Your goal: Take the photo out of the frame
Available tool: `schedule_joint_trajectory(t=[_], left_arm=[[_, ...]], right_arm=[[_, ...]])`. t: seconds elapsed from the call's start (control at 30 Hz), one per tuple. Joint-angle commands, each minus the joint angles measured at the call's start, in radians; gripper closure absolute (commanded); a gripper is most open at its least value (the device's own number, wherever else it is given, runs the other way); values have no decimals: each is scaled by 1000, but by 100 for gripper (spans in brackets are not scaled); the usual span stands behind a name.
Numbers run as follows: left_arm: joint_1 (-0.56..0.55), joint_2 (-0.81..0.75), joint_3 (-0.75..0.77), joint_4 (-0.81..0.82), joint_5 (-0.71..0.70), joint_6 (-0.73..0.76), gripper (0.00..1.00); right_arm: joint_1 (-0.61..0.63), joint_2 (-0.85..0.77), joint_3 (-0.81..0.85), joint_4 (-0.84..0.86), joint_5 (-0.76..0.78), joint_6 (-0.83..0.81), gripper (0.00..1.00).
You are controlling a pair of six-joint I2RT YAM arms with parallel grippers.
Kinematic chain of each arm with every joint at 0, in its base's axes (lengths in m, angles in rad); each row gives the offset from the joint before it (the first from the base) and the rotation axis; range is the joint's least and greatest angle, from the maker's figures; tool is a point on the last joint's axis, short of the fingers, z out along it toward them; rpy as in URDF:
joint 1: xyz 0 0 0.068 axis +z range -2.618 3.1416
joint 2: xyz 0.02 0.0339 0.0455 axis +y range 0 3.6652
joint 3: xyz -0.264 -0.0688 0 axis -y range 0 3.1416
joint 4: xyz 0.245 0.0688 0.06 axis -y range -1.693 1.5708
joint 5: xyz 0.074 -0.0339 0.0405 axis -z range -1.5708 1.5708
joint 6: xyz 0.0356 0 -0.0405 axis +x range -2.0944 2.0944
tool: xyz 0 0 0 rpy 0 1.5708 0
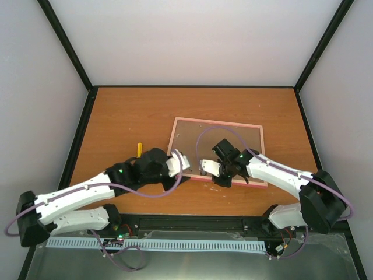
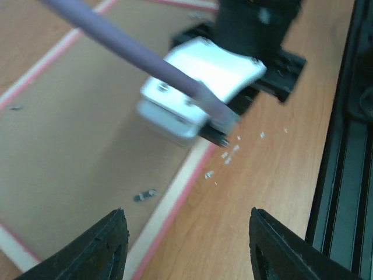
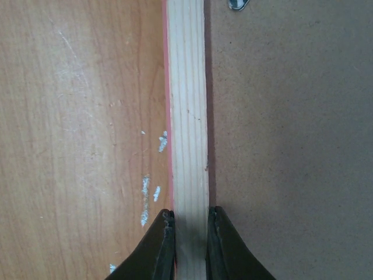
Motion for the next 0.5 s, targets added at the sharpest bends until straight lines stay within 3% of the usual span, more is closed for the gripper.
schedule_joint_trajectory(t=[0.0,0.23,0.47], left_arm=[[-119,97,-3,29,-121,98,42],[-261,352,-8,175,-388,153,39],[-284,497,-9,360,-477,274,42]], right_arm=[[-45,-1,35,31,-56,-13,97],[-54,-10,53,7,-106,-4,97],[-55,-13,53,-11,-121,-5,97]])
